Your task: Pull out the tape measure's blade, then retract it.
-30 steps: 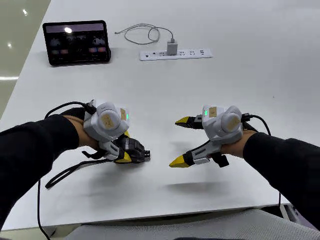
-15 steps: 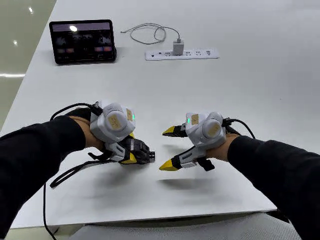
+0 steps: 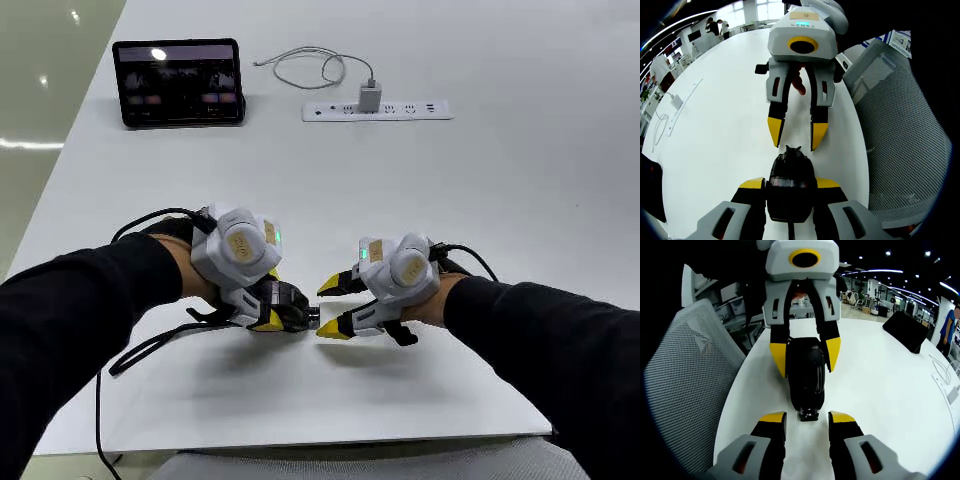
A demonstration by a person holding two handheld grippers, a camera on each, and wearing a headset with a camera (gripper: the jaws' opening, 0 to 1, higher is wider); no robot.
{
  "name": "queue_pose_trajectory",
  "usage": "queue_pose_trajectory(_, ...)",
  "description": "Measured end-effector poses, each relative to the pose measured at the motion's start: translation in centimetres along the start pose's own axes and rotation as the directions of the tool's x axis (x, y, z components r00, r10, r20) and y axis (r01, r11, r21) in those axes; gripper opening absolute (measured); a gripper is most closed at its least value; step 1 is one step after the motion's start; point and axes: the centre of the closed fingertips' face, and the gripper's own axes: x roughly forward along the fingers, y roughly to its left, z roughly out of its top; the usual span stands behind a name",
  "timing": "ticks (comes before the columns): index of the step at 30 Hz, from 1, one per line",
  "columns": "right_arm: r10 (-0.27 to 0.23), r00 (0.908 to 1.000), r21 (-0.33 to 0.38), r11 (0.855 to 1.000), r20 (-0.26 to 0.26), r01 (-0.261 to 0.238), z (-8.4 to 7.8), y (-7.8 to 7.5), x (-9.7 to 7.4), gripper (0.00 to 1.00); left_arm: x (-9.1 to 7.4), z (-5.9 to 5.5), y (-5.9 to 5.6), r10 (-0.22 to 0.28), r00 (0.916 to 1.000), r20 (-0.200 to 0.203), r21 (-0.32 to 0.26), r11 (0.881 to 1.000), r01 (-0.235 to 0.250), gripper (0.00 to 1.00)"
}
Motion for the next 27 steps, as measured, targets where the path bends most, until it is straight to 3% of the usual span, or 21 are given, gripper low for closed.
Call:
queue_pose_trajectory(14, 0.003, 0.9995, -0.032, 0.999, -0.031, -0.004, -0.3, 0.1, 1.2, 0.16, 0.1, 0.0, 0.0, -0.008, 0.9998, 0.016, -0.017, 1.0, 0.009, 0.33)
queue_pose_trajectory(17, -0.016, 0.9993, -0.033, 0.999, -0.033, 0.015, -0.3, -0.3, 1.2, 0.12, 0.1, 0.0, 0.0, -0.006, 0.9998, 0.019, -0.019, 1.0, 0.006, 0.33)
queue_pose_trajectory(27, 0.006, 0.9986, -0.045, 0.999, -0.052, -0.008, -0.4, -0.3, 1.3, 0.1, 0.1, -0.1, 0.0, -0.006, 0.9998, 0.018, -0.028, 1.0, 0.007, 0.32)
